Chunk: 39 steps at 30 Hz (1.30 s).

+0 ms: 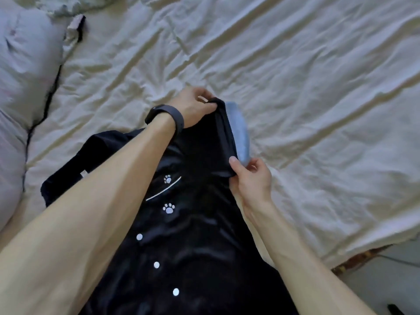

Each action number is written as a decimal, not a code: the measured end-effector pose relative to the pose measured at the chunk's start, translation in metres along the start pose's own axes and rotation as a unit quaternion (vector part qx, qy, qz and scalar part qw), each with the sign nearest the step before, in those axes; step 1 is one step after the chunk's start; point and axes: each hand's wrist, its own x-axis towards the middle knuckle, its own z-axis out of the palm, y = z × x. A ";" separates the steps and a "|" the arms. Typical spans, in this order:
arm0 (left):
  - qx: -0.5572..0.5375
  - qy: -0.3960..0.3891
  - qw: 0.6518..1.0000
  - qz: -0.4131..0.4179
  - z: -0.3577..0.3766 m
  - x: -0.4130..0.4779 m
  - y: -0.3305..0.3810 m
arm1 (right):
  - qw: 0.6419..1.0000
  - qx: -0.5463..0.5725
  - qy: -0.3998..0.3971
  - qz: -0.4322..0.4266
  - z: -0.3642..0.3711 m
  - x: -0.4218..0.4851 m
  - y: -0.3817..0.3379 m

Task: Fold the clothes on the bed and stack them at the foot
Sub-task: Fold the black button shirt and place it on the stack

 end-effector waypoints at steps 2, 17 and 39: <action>-0.042 0.003 0.999 0.004 -0.002 0.005 0.001 | 0.997 -0.021 0.033 -0.063 -0.006 0.000 0.003; 0.111 0.000 0.994 0.009 0.020 0.022 0.019 | 0.996 0.084 0.035 0.006 -0.020 -0.006 0.007; 0.117 0.326 0.934 -0.091 0.146 -0.200 -0.154 | 0.632 -0.543 -0.125 -0.538 0.007 -0.055 0.098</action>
